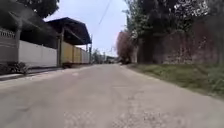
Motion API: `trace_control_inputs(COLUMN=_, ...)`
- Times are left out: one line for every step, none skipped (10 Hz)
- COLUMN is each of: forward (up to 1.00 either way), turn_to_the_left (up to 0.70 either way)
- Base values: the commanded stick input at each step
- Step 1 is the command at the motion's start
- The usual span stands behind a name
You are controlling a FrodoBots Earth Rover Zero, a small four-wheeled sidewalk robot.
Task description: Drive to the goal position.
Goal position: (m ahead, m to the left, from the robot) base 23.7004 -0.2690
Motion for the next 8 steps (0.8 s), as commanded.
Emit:
trace_control_inputs(forward=1.0, turn_to_the_left=-0.11)
trace_control_inputs(forward=1.0, turn_to_the_left=-0.02)
trace_control_inputs(forward=1.0, turn_to_the_left=-0.02)
trace_control_inputs(forward=1.0, turn_to_the_left=-0.02)
trace_control_inputs(forward=1.0, turn_to_the_left=-0.02)
trace_control_inputs(forward=1.0, turn_to_the_left=-0.02)
trace_control_inputs(forward=1.0, turn_to_the_left=-0.02)
trace_control_inputs(forward=1.0, turn_to_the_left=-0.03)
